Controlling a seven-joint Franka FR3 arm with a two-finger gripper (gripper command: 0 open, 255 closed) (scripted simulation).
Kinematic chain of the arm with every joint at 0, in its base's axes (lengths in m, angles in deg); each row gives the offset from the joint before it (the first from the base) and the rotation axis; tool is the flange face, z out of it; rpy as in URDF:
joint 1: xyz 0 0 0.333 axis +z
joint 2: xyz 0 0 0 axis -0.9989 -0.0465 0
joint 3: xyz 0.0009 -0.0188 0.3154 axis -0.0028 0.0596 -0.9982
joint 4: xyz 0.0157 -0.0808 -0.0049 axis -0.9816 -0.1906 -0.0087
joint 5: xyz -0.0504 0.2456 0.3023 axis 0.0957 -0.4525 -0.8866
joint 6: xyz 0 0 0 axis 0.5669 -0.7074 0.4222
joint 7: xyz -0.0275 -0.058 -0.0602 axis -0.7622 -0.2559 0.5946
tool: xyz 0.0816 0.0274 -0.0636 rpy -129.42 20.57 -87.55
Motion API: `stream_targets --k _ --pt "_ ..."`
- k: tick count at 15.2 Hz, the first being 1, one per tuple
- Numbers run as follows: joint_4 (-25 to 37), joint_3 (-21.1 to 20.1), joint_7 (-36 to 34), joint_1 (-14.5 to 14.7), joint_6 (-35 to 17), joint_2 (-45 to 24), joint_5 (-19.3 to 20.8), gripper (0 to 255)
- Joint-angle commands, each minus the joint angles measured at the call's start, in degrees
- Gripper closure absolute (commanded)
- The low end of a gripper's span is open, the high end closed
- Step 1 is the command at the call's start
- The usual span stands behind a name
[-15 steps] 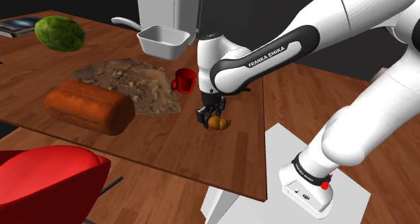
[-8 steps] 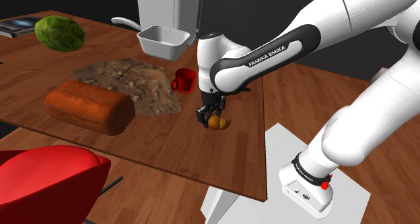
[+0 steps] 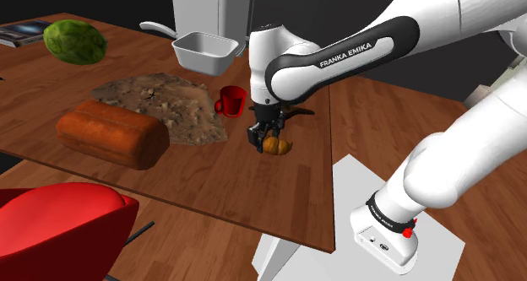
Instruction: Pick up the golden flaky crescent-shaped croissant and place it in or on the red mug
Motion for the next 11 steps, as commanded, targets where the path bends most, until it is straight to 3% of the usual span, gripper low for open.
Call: stream_targets --k 1,11 --pt "0.7 0.3 0.5 0.0 1.9 1.2 -0.3 255" --pt "5.2 1.0 1.3 0.0 10.0 5.0 -1.2 255"
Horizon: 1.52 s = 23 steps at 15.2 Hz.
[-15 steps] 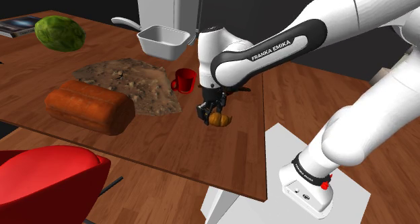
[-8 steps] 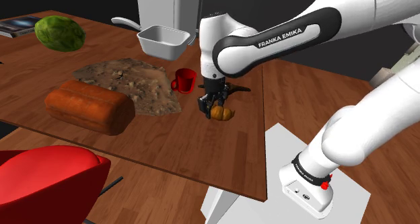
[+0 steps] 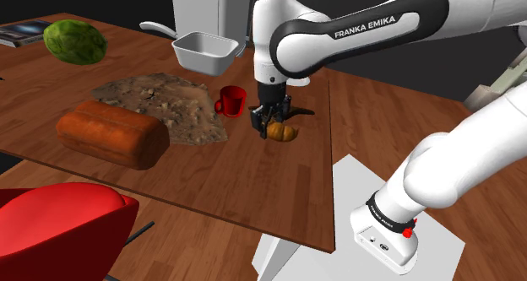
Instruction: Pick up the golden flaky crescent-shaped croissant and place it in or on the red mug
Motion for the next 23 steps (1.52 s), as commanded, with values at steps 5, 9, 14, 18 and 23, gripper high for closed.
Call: stream_targets --k 5,9,14,18,23 --pt "3.2 0.4 0.3 0.0 4.8 1.7 -0.3 255" --pt "5.6 0.7 0.4 -0.1 8.0 2.5 -0.3 255" --pt "9.8 1.0 0.5 -0.6 10.6 0.8 0.5 255" --pt "18.5 1.2 0.5 -1.9 11.0 -8.0 3.9 255" --pt "31.4 1.7 0.3 -2.4 13.2 -19.4 8.0 255"
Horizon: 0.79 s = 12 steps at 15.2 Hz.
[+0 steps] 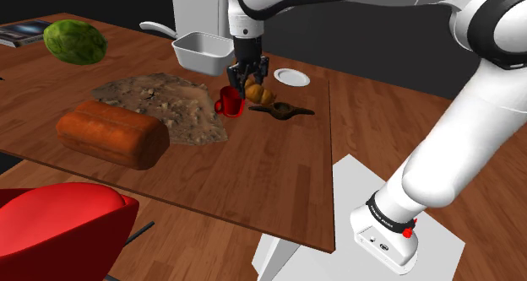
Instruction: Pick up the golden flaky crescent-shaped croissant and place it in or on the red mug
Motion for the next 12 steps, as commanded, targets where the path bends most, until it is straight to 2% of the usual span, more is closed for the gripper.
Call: stream_targets --k 1,5,10,12 --pt "5.8 0.3 0.1 0.0 1.4 -4.6 1.7 255" --pt "18.9 1.0 0.2 0.8 5.2 -14.6 4.9 255" --pt "39.6 2.3 1.3 3.4 12.4 -28.3 8.5 255" --pt "37.5 2.4 1.2 3.2 10.7 -28.0 8.4 255"
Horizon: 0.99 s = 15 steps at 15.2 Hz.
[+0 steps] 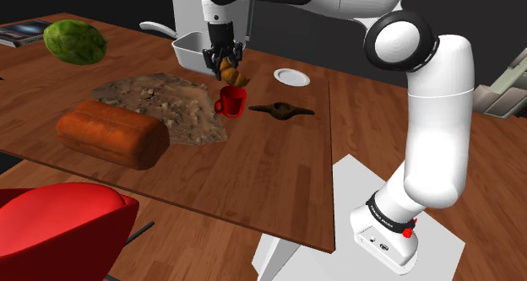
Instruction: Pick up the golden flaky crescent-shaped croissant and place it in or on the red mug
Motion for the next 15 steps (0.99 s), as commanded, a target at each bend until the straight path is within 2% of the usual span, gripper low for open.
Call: stream_targets --k 1,10,15 --pt "-0.9 0.1 0.0 -0.1 -1.3 -0.4 0.1 255" --pt "-8.3 0.2 -0.5 -0.8 -8.5 -0.3 0.2 255" --pt "-8.3 0.2 -0.5 -0.8 -8.5 -0.3 0.2 255"
